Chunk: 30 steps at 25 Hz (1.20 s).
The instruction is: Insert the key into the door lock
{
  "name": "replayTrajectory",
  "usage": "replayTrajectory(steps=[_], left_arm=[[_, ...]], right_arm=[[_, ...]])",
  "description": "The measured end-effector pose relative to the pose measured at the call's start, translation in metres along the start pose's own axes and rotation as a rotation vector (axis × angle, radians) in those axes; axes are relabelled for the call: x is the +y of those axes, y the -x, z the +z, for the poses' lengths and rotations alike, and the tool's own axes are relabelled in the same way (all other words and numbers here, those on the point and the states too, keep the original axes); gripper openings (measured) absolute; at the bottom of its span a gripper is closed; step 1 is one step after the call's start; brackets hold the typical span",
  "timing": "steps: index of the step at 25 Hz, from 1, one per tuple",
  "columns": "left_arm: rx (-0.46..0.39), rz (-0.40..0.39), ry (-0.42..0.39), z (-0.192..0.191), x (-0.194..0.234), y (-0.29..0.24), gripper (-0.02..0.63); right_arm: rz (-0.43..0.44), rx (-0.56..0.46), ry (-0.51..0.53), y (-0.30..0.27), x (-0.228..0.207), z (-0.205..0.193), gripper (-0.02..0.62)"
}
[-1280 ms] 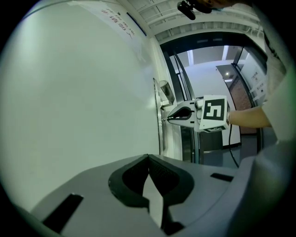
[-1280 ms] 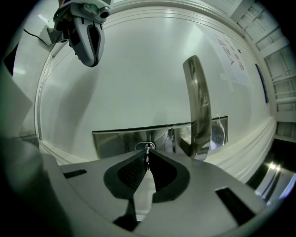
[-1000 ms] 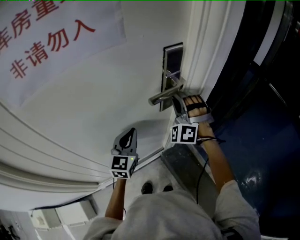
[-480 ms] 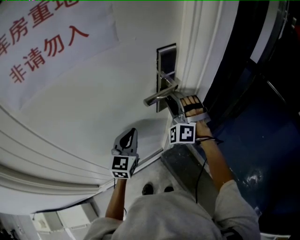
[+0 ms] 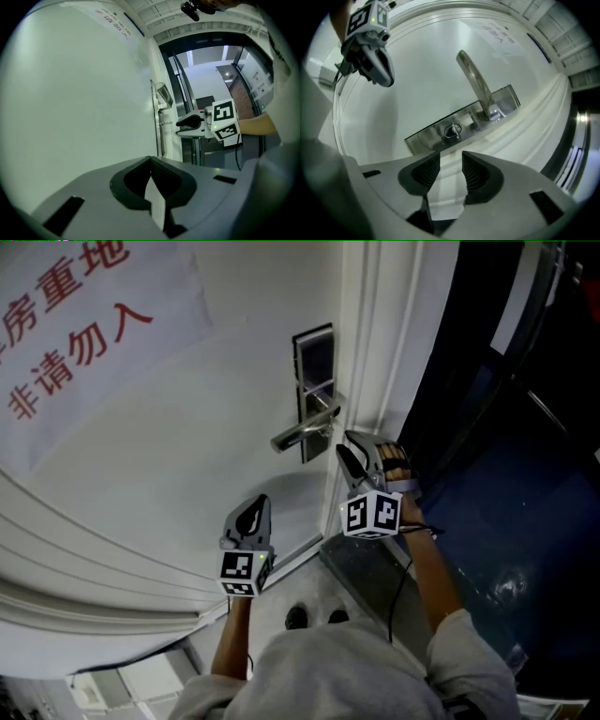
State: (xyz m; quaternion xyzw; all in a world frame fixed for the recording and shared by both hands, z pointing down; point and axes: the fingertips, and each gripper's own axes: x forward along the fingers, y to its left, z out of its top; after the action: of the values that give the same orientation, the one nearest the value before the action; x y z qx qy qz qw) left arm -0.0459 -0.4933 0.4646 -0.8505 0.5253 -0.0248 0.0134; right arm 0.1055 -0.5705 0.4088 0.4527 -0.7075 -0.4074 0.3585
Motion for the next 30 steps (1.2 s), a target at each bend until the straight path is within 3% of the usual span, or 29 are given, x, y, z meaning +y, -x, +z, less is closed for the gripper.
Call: replayTrajectory(steps=[8, 11, 20, 30], left_arm=[[-0.001, -0.041, -0.005, 0.002, -0.015, -0.012, 0.018], [-0.002, -0.056, -0.001, 0.003, -0.021, -0.016, 0.018], [0.002, -0.081, 0.007, 0.0, -0.027, -0.022, 0.018], [0.007, -0.09, 0.021, -0.005, -0.03, -0.023, 0.018]], right_arm=[[0.001, -0.022, -0.667, 0.045, -0.003, -0.044, 0.104], [-0.027, 0.003, -0.811, 0.064, -0.001, -0.07, 0.086], [-0.102, 0.089, -0.965, 0.122, 0.019, -0.121, 0.03], [-0.164, 0.131, -0.988, 0.151, 0.03, -0.138, 0.021]])
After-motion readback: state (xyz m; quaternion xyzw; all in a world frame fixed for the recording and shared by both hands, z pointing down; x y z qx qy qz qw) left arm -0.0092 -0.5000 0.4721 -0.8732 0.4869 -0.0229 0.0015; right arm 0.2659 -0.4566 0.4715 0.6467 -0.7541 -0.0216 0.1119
